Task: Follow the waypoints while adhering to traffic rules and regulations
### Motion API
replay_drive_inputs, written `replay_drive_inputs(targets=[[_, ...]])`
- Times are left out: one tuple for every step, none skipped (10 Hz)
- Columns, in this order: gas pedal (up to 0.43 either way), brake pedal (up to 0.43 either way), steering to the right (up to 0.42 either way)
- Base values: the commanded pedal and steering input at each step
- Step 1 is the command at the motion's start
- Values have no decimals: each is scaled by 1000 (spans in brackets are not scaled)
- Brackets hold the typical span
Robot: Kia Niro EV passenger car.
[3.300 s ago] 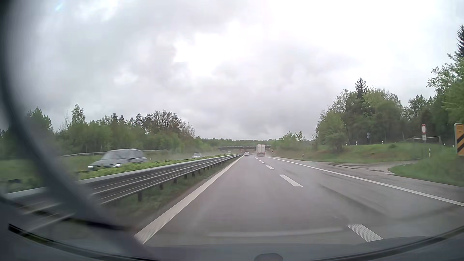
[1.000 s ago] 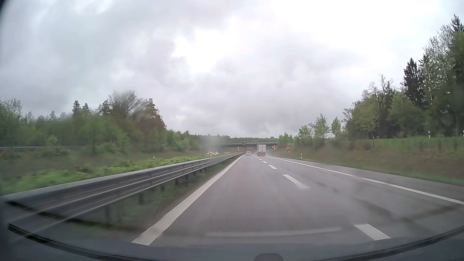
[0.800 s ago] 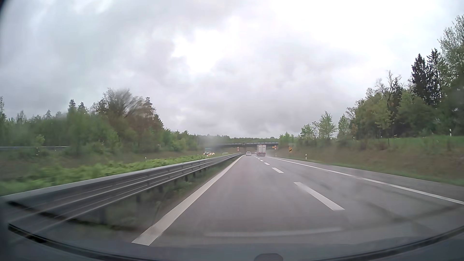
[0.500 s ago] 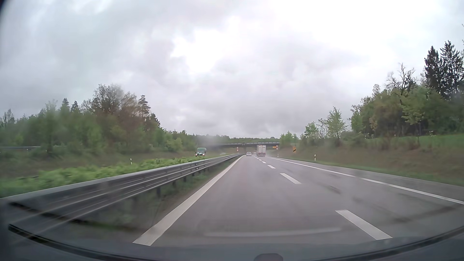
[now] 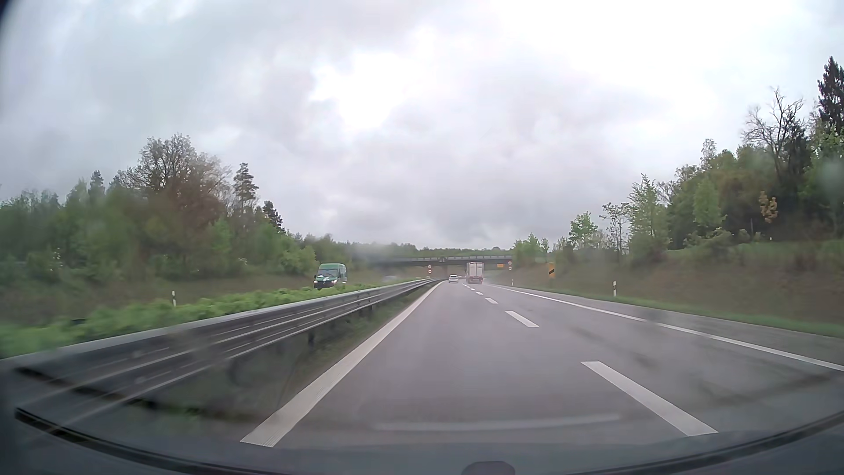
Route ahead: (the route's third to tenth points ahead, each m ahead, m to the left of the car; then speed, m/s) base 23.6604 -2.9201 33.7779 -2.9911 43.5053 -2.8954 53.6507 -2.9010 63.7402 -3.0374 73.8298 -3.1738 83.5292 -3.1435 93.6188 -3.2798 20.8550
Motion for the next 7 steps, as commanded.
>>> replay_drive_inputs(targets=[[138, 0, 0], [138, 0, -1], [138, 0, -1], [138, 0, 0], [138, 0, 0], [138, 0, 0], [138, 0, 0]])
